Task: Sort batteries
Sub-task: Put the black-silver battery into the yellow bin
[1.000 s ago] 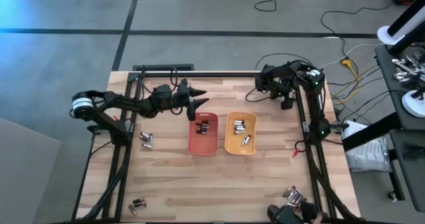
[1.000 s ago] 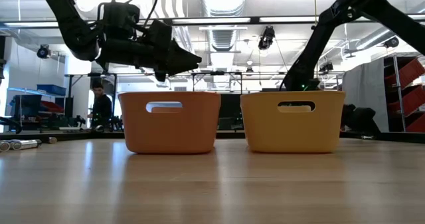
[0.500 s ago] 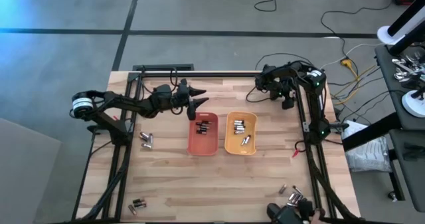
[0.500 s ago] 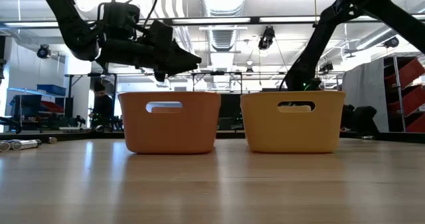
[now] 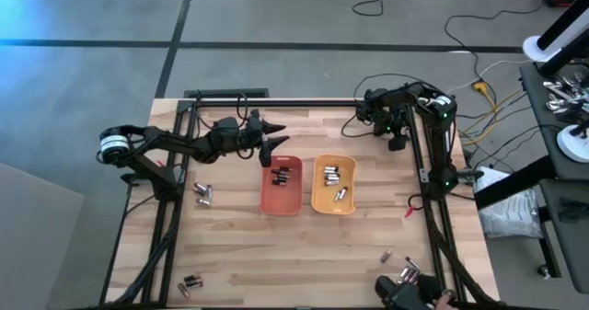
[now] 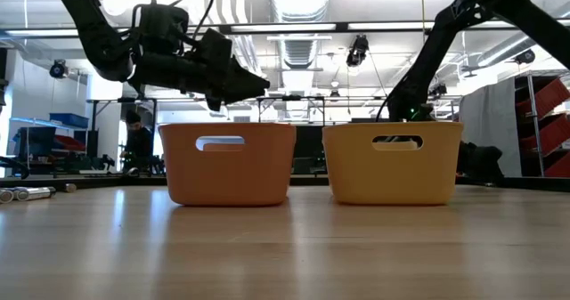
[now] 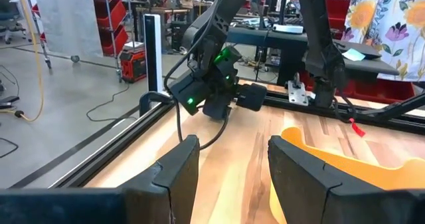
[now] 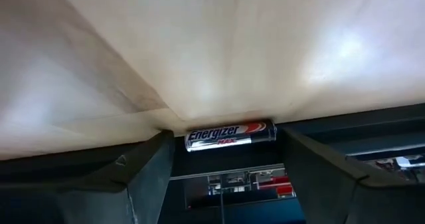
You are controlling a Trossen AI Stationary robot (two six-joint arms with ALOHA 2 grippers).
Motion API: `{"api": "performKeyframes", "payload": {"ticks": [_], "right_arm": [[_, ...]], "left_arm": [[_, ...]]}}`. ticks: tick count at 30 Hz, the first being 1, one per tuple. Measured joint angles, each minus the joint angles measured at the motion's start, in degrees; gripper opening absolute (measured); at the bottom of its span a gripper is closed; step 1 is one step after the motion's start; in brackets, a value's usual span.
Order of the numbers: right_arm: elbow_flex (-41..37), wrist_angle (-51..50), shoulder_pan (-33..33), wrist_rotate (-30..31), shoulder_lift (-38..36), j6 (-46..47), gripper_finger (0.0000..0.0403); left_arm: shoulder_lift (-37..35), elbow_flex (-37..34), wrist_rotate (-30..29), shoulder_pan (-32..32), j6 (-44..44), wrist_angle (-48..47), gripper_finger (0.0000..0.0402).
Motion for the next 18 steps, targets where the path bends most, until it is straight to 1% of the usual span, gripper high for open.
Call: {"api": "performKeyframes", "payload": {"ticks": [6, 14, 18], "right_arm": [[-0.20, 0.87, 0.11, -0.38, 0.00, -1.51, 0.0234], [0.28, 0.79, 0.44, -0.29, 0.00, -1.68, 0.0183], [0.35, 0.79, 0.46, -0.11, 0.00, -1.68, 0.0175]], "left_arm": [[0.00, 0.00, 0.00, 0.00, 0.10, 0.08, 0.0160], [0.00, 0.00, -0.04, 0.00, 0.10, 0.10, 0.0160], [0.00, 0.00, -0.04, 0.00, 0.10, -0.21, 0.0160]]}}
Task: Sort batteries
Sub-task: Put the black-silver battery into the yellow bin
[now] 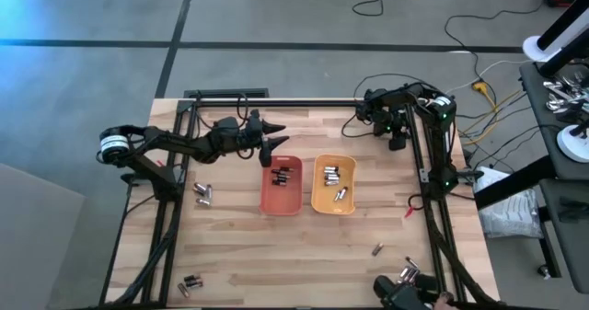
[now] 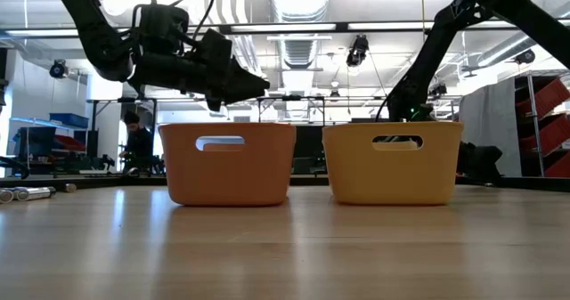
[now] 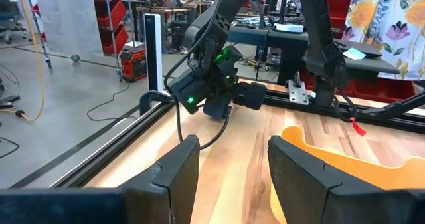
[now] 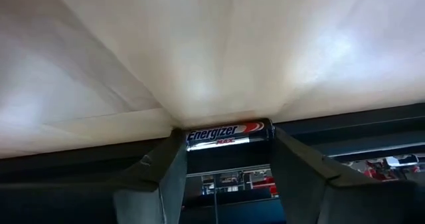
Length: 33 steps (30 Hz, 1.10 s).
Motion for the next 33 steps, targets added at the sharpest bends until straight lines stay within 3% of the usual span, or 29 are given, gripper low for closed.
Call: {"api": "performKeyframes", "payload": {"ticks": [8, 15, 23, 26, 33], "right_arm": [[0.07, -0.50, 0.50, -0.11, -1.75, 0.74, 0.0180], [0.04, -0.06, 1.37, -2.12, -9.22, 5.07, 0.0183], [-0.07, -1.32, 5.47, -11.68, -23.01, 13.54, 0.0178], [-0.04, -1.63, 9.14, -12.69, -29.01, 18.33, 0.0181], [-0.02, 1.79, 21.17, -26.46, -41.55, 30.95, 0.0178]], "left_arm": [[0.00, 0.00, -0.02, 0.00, -0.17, -0.75, 0.0160], [0.00, 0.00, 0.01, 0.00, -0.20, -1.32, 0.0160], [0.00, 0.00, 0.19, 0.00, -0.20, -1.43, 0.0160], [0.00, 0.00, 2.65, 0.00, -0.19, -1.81, 0.0160], [0.00, 0.00, 3.69, 0.00, -0.07, -1.77, 0.0160]]}}
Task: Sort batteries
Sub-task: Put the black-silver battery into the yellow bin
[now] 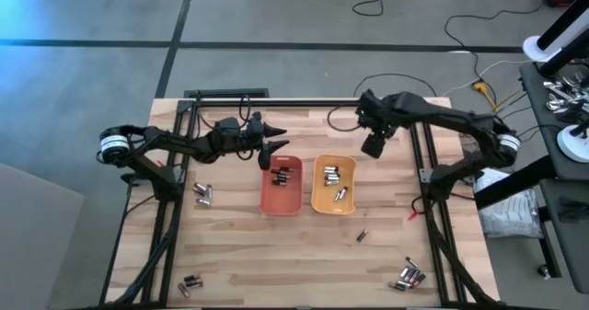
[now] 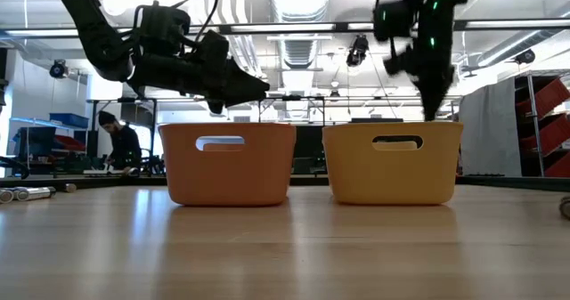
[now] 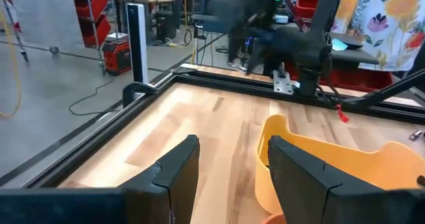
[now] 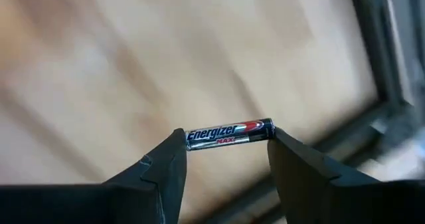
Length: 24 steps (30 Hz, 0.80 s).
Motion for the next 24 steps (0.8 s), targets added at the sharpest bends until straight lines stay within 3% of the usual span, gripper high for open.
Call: {"api": "performKeyframes", "payload": {"ticks": [7, 13, 21, 24], "right_arm": [[-1.91, 10.91, 16.59, -4.60, -4.02, 8.01, 0.0179], [-4.75, 21.87, 27.89, -4.64, 0.68, 9.25, 0.0182], [-4.85, 29.28, 30.08, -4.13, 13.21, 10.27, 0.0186], [-3.60, 29.59, 29.93, -0.72, 16.42, 10.56, 0.0198]], "left_arm": [[0.00, 0.00, 0.49, -0.29, -0.83, 0.28, 0.0160], [0.00, 0.02, 0.61, -1.48, -1.87, 2.34, 0.0160], [0.00, 0.02, 0.69, -2.19, -1.88, 2.56, 0.0160], [0.00, 0.02, 0.87, -2.29, -1.80, 3.10, 0.0160]]}}
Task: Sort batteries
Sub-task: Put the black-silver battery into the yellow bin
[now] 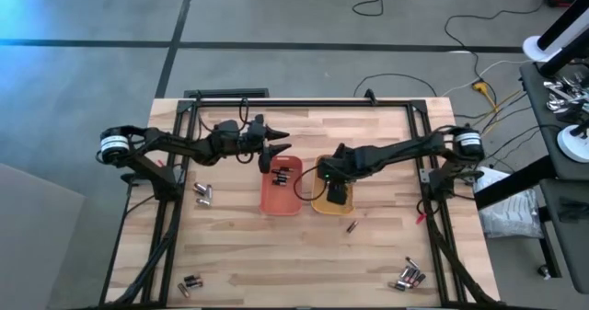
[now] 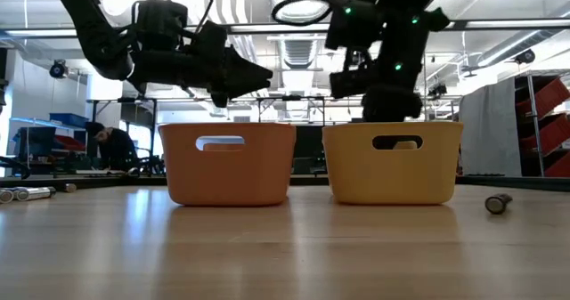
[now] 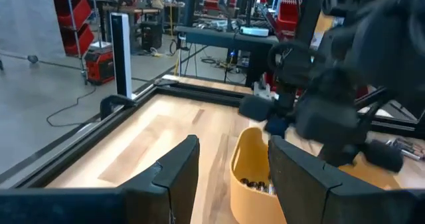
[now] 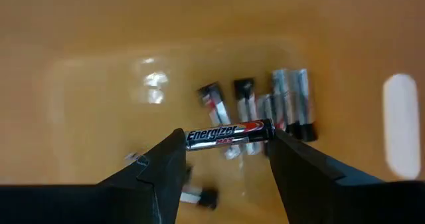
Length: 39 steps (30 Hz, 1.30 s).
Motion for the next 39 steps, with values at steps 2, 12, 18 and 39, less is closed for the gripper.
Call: {"api": "performKeyframes", "payload": {"ticks": [2, 12, 18, 39], "right_arm": [[0.98, -0.03, 0.00, 1.75, 1.33, 0.85, 0.0211], [2.17, 1.89, 0.79, 1.32, -3.23, -0.35, 0.0280], [-4.79, 12.27, 3.14, 1.43, -10.68, -1.56, 0.0293], [-11.59, 13.60, 1.01, 5.72, -21.10, -7.21, 0.0302]], "left_arm": [[-0.02, 0.00, -0.96, 0.00, 0.15, 0.64, 0.0160], [-0.04, 0.00, -6.35, 0.60, 0.41, -6.52, 0.0160], [-0.04, 0.40, -13.19, 1.97, -3.25, -12.83, 0.0160], [7.38, 36.64, -5.92, 8.90, -17.99, -86.43, 0.0160]]}}
